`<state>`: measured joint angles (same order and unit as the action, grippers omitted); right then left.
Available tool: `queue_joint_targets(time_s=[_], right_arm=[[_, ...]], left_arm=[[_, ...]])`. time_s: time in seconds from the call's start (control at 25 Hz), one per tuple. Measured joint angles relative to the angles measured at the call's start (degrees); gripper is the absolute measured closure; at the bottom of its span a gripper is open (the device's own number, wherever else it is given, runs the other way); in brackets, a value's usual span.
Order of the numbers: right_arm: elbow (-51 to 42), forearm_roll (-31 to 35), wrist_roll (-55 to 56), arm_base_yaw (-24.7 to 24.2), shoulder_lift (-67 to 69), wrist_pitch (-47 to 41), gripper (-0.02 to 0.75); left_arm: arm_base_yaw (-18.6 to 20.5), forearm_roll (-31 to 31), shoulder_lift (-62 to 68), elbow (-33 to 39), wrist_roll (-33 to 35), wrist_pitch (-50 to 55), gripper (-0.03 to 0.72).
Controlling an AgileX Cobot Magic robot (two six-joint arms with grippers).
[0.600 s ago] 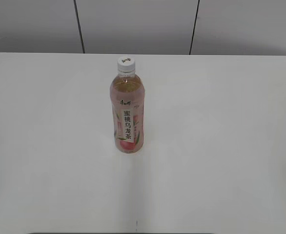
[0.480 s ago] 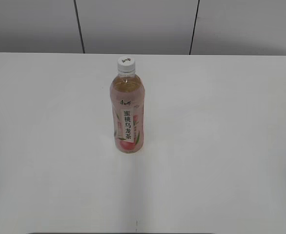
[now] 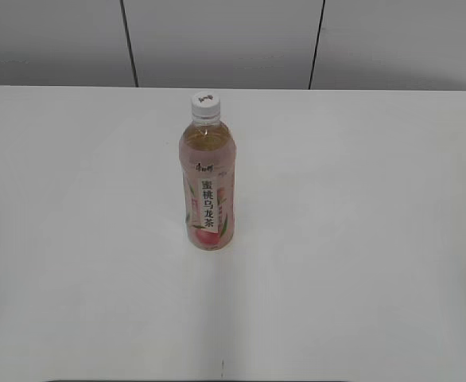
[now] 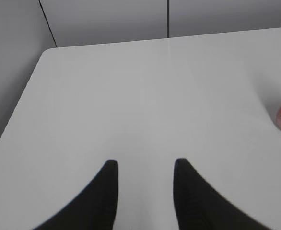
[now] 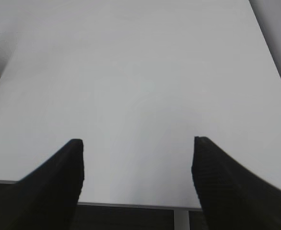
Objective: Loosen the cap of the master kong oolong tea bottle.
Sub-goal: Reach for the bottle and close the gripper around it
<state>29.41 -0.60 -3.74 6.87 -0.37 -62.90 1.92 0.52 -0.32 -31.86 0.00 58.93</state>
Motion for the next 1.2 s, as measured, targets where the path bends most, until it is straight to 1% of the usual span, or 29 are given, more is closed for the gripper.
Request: queue_joint_targets(time_s=[0.36,0.48,0.64,0.76,0.88,1.04,1.12,1.2], right_arm=[[0.0,0.0,0.0,0.0,0.0,0.0,0.204],[0.0,0.0,0.0,0.0,0.0,0.0,0.204],[0.0,0.0,0.0,0.0,0.34,0.05,0.204],[0.0,0.0,0.0,0.0,2.63,0.05,0.204],[0.0,0.0,0.0,0.0,4.22,0.05,0.204],[0.0,0.0,0.0,0.0,4.29,0.05,0.204],[0.0,0.0,0.0,0.0,4.29,0.05,0.204],[0.0,0.0,0.0,0.0,4.29,0.05,0.204]], left_arm=[[0.0,-0.52,0.0,0.0,0.0,0.0,0.446],[-0.06,-3.68,0.1,0.0,0.0,-0.26,0.446],[-0.17,-8.93,3.36,-0.05,5.27,-0.58,0.446],[-0.17,-10.81,5.57,-0.57,6.8,-1.53,0.446],[-0.17,-11.68,5.83,-1.14,7.36,-4.65,0.442],[-0.17,-15.77,5.88,-1.11,8.79,-11.71,0.442],[-0.17,-17.46,5.88,-0.12,10.97,-14.76,0.44],[-0.17,-19.57,5.88,2.66,14.78,-19.18,0.44]])
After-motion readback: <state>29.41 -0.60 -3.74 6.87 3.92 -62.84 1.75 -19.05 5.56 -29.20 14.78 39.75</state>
